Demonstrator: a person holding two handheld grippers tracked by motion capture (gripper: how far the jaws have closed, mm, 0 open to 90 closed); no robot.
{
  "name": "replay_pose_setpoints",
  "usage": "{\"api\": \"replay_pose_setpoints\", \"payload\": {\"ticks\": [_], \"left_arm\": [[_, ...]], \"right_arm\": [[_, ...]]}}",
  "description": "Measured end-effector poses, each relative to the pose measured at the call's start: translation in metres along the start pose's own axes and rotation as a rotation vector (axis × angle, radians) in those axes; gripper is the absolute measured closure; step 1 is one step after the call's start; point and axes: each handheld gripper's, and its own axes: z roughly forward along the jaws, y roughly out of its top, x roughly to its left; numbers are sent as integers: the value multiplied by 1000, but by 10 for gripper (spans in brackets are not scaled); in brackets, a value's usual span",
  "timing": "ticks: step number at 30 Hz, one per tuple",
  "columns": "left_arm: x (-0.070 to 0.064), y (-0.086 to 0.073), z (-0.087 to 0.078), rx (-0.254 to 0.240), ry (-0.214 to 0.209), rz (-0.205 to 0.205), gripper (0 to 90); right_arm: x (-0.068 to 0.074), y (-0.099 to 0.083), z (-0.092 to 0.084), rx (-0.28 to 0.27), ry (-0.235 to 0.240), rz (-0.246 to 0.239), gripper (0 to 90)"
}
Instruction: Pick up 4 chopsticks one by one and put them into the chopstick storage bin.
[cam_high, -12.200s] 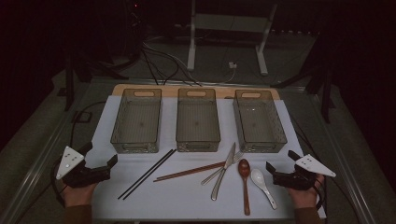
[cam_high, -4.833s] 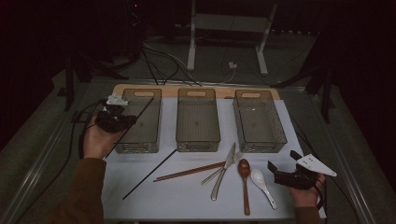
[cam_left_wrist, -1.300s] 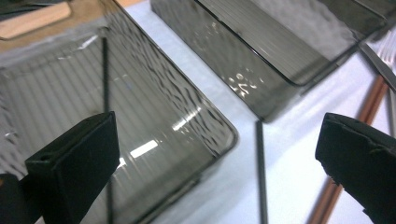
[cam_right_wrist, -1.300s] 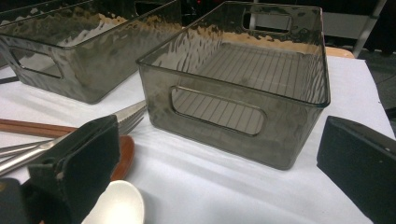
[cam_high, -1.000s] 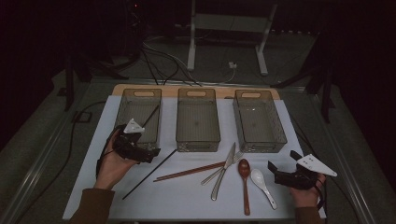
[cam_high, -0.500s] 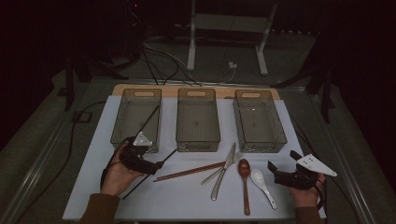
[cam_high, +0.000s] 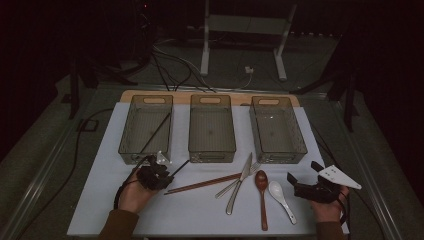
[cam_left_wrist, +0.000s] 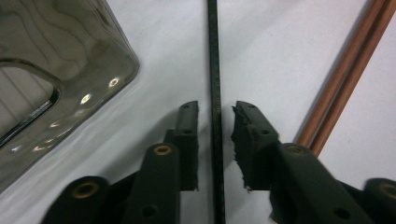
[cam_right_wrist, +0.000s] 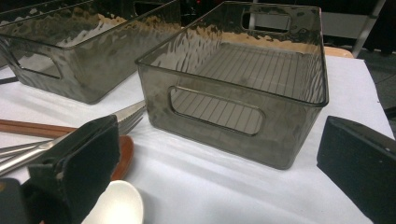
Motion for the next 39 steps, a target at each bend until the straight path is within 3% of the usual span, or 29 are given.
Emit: {"api": "replay_pose_setpoints", "payload": {"ticks": [5,9,15,20,27,39], "left_arm": [[-4,1,0,18,25,33,870],[-3,1,0,17,23,33,875],[1,-2,-1,-2,-2,0,878],[7,-6,-8,-4,18,-16,877],[12,-7,-20,-58,21,-49,878],[20,4,-41,-136,26,-71,877]], "right_arm": [[1,0,0,2,2,-3,0],[0,0,0,1,2,-3,0],[0,0,0,3,0,-4,0],[1,0,1,5,0,-8,0],[1,0,1,6,0,-8,0],[1,0,1,6,0,-5,0]]}}
